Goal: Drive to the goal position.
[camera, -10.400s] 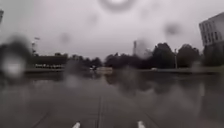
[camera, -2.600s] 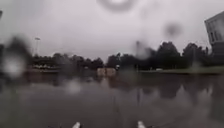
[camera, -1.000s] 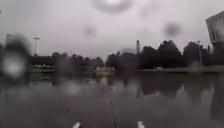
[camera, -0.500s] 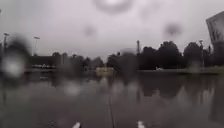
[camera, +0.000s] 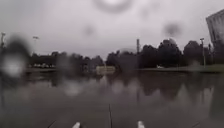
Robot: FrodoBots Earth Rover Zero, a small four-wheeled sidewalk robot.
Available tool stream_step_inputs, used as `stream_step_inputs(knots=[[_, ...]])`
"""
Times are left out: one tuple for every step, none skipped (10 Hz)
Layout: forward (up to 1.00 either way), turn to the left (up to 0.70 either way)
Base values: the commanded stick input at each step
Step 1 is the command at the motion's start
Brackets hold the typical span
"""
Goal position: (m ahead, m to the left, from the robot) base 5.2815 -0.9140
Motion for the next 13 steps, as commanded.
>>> stream_step_inputs(knots=[[0.70, 0.00], [0.70, 0.00], [0.70, 0.00], [0.70, 0.00], [0.70, 0.00], [0.70, 0.00], [0.70, 0.00], [0.70, 0.00], [0.70, 0.00], [0.70, 0.00], [0.70, 0.00], [0.70, 0.00], [0.70, 0.00]])
